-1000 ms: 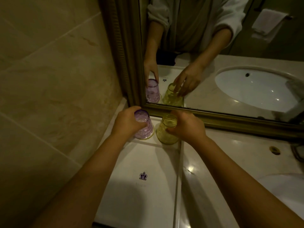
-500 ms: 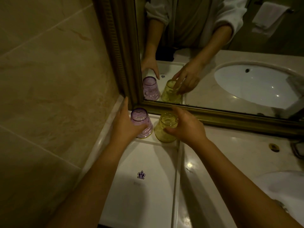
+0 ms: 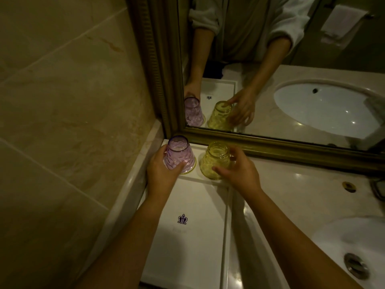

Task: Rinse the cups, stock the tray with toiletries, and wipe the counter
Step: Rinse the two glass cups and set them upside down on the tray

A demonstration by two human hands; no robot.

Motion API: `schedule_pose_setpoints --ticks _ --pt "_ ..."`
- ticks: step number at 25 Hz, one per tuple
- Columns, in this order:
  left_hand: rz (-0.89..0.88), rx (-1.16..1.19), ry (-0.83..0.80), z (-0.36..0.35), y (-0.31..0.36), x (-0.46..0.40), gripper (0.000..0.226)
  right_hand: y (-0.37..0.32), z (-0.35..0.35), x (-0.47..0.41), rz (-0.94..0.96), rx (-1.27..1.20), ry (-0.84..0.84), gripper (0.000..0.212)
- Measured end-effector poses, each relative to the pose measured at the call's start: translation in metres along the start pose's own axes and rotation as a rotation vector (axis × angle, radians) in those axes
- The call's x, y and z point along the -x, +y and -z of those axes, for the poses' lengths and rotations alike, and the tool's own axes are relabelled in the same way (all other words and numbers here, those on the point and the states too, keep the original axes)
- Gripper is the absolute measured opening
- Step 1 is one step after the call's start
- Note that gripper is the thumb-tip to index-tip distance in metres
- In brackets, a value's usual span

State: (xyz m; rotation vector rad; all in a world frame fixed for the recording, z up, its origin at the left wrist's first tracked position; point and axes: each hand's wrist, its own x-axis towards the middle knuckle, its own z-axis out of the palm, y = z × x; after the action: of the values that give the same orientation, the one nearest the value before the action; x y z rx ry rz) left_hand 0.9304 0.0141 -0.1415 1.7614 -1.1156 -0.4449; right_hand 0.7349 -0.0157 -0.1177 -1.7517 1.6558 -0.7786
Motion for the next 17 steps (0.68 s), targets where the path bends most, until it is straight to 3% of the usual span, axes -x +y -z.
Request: schedule_pose_setpoints --ticks 7,13,17 --pt "-0.004 -0.009 -0.038 0.001 0.002 -0.003 0.067 -0.001 0.001 -0.002 -0.028 -0.003 -0.023 0.071" --pt "0.057 0.106 -0.195 0.013 0.017 0.025 0.094 -0.012 0.016 0.013 -0.024 -0.025 -0.050 0.074" --pt "-0.008 0.010 -0.266 0.039 0.034 0.056 0.075 -0.020 0.039 0.049 -0.025 0.029 -0.034 0.062"
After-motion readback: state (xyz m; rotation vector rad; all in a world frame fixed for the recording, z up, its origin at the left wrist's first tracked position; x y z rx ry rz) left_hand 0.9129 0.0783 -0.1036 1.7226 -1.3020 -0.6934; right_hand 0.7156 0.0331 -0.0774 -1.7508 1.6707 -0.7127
